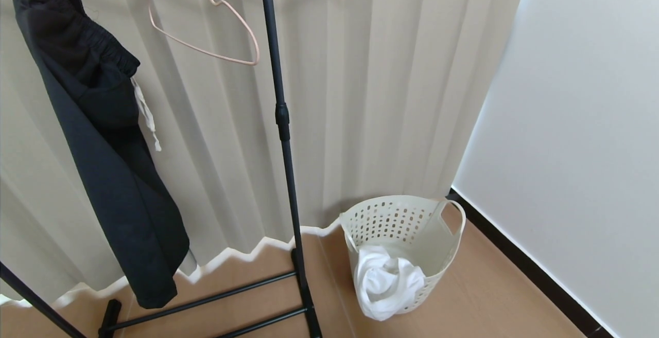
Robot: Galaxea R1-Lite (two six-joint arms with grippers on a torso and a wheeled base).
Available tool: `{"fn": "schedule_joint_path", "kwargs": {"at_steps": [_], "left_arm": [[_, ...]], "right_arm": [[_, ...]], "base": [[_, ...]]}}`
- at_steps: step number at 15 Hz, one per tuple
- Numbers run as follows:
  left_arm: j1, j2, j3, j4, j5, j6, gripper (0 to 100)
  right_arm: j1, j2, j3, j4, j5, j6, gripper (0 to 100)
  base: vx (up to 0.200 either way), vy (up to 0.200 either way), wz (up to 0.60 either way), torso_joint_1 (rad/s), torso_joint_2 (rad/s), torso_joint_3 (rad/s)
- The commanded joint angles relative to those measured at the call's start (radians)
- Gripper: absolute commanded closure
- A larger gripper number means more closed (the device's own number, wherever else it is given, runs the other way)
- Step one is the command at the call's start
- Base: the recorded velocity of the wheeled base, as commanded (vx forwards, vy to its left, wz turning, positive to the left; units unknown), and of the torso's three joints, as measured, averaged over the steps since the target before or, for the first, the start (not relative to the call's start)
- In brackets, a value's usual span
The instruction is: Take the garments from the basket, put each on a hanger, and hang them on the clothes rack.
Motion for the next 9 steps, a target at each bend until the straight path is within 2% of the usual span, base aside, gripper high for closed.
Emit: {"fn": "schedule_joint_path", "kwargs": {"at_steps": [1,5,9], "left_arm": [[0.000,0.001,-0.001,0.000,0.001,-0.001,0],[0.000,0.001,-0.001,0.000,0.001,-0.001,0],[0.000,0.001,-0.001,0.000,0.001,-0.001,0]], "right_arm": [[-0.001,0.000,0.000,0.000,0.001,0.000,0],[0.000,0.000,0.000,0.000,0.001,0.000,0],[-0.001,0.000,0.000,0.000,0.001,0.000,0]], "base": [[0.000,0.000,0.00,0.002,0.26,0.256],[0.000,0.000,0.00,0.008,0.14,0.051],[0.000,0.000,0.00,0.010,0.06,-0.108]]}}
